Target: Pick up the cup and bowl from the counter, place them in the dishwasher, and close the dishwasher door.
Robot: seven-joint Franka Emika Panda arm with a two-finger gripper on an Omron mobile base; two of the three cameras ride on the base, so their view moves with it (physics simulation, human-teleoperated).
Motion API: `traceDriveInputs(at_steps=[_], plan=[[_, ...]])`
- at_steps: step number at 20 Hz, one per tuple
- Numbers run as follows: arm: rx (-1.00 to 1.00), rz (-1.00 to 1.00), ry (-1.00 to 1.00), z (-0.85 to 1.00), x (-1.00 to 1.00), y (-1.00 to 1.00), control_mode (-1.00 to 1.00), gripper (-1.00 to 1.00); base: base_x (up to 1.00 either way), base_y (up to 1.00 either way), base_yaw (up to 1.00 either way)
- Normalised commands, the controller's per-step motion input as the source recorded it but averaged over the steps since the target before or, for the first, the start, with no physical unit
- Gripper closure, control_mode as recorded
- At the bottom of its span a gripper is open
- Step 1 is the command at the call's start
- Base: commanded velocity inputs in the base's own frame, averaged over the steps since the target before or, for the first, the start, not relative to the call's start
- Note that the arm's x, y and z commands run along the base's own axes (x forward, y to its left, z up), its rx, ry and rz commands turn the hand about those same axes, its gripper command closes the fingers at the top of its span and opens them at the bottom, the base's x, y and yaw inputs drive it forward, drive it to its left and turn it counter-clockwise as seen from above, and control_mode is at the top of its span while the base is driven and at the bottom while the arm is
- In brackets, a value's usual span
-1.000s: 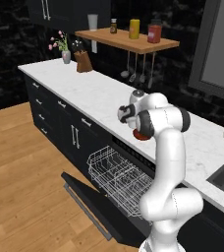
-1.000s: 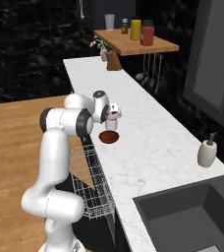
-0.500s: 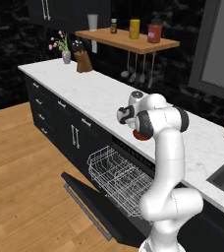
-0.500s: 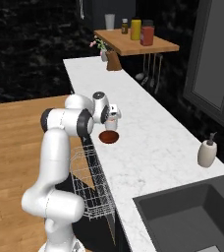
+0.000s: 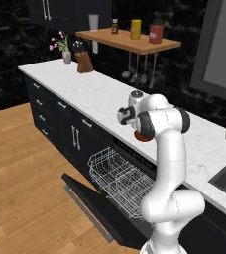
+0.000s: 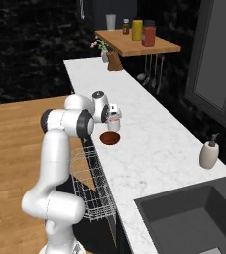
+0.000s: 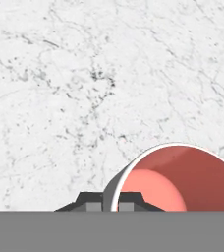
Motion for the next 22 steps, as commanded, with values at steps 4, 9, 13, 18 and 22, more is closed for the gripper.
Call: traceDriveInputs(at_steps=[4, 9, 13, 18, 22], plan=[[-0.11, -0.15, -0.01, 0.39, -0.31, 0.7, -1.0, 1.0, 0.0, 0.0, 0.0], [-0.04, -0.01, -0.06, 0.68, -0.94, 0.46, -1.0, 1.0, 0.0, 0.0, 0.0], [0.0, 0.0, 0.0, 0.61, -1.0, 0.31, -1.0, 1.0, 0.0, 0.0, 0.0], [0.03, 0.0, -0.04, 0.35, -1.0, 0.1, -1.0, 1.0, 0.0, 0.0, 0.0], [0.07, 0.0, 0.0, 0.17, -1.0, 0.16, -1.0, 1.0, 0.0, 0.0, 0.0]])
